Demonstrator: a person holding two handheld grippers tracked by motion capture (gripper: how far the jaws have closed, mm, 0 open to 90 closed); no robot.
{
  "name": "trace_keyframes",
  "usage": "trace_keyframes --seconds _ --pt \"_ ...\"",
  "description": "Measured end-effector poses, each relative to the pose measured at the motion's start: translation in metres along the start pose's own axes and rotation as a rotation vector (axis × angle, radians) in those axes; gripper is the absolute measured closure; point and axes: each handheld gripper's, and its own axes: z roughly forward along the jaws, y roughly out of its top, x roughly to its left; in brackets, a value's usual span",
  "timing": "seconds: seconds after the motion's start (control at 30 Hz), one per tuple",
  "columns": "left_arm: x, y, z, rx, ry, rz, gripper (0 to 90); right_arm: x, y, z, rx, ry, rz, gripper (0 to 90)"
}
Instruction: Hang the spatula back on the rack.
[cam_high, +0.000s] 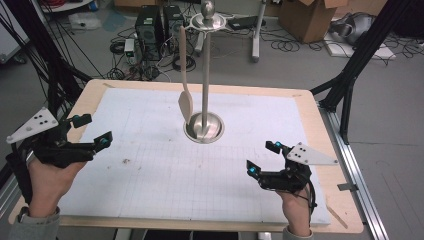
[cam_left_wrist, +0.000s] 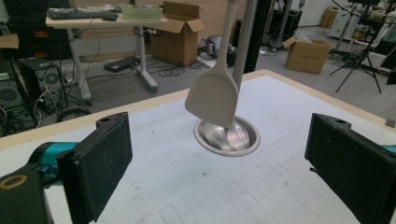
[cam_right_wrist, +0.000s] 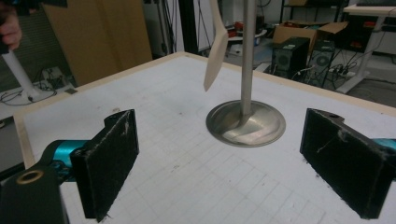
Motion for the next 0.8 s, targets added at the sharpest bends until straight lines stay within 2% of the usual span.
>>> trace_keyframes --seconds 0.2,0.3,0.47,0.8 --pt "-0.003 -0.009 -0.008 0.0 0.0 0.001 8.0 -0.003 0.001 -0.004 -0.02 -0.01 0.016 10.7" --pt "-0.004 -0.014 -0.011 -0.002 0.002 -0.002 8.0 -0.005 0.001 -0.006 -0.026 -0.015 0.009 10.7" --pt "-0.002 -0.022 -0.017 -0.026 0.006 -0.012 8.0 -0.006 0.002 -0.007 -0.039 -0.013 0.005 10.7" --pt "0.001 -0.034 -0.03 -0.053 0.044 -0.016 8.0 -0.006 0.003 -0.006 -0.045 -0.011 0.005 10.7"
